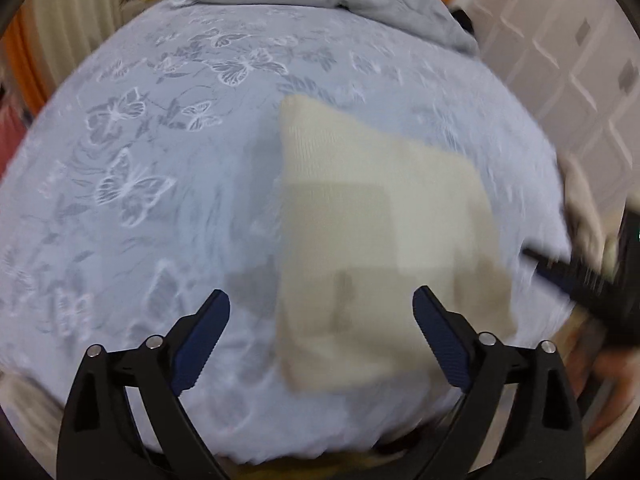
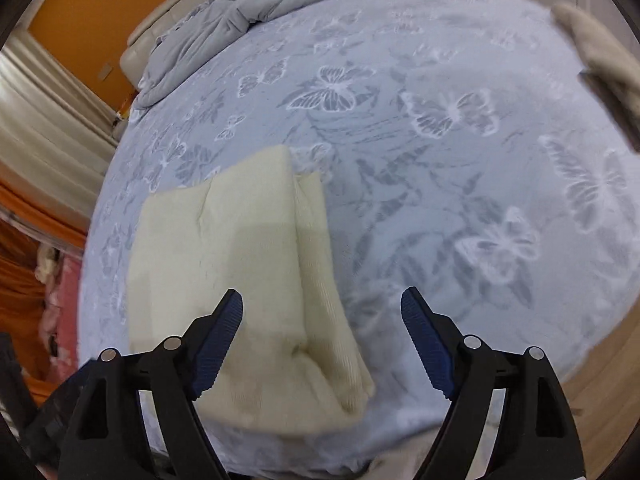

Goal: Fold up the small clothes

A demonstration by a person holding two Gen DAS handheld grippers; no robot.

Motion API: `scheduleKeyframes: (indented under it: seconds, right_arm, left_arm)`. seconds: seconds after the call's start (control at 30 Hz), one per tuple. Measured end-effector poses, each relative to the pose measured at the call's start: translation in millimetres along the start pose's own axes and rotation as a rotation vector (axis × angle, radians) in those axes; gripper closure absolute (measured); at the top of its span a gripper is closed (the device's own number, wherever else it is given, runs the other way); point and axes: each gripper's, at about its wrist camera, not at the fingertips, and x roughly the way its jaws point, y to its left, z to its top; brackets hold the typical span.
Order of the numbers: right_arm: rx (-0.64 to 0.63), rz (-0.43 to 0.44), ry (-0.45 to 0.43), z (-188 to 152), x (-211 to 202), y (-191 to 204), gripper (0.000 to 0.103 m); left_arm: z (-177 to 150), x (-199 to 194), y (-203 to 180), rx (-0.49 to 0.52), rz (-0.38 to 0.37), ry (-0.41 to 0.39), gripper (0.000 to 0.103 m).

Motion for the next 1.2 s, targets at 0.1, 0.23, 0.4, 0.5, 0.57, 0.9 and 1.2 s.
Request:
scheduleKeyframes:
  seconds: [0.1, 0.23, 0.4, 0.5, 0.57, 0.9, 1.2]
  right_arm:
    - [0.051, 0.071, 0.105, 0.9, 34.8, -4.6, 0.022]
    - [0.139, 0.237, 0.212, -9.8, 56.3, -10.1, 0.017]
    - [0.144, 0.303, 0.259, -13.7, 77.9, 4.0, 0.005]
    - [0.096, 0.288, 0.216, -11.5, 84.3, 15.4, 0.006]
    - [0.056, 0.265, 0.184, -13.2, 82.5, 27.9, 0.023]
    - [0.115, 0.287, 0.129, -41.5, -5.4, 26.8, 0.066]
    - [0.099, 0.153, 0.210, -64.7, 18.4, 23.6, 0.059]
  left_arm:
    - [22.6, 37.7, 8.1, -0.096, -0.001, 0.067, 0.012]
    - [25.5, 77.8, 13.4, -0.152, -0.027, 0.170, 0.007]
    - [22.1, 104.3, 18.8, -0.239, -0.119, 0.231, 0.005]
    - [23.4, 111.3, 20.8, -0.293, -0.171, 0.279, 0.008]
    - [24.2, 108.4, 15.8, -0.283, -0.167, 0.282, 0.017]
    - [8.8, 39.0, -12.9, -0.131, -0.180, 0.305, 0.050]
    - [-41.2, 58.1, -31.3, -0.061, -0.045, 0.355, 0.032]
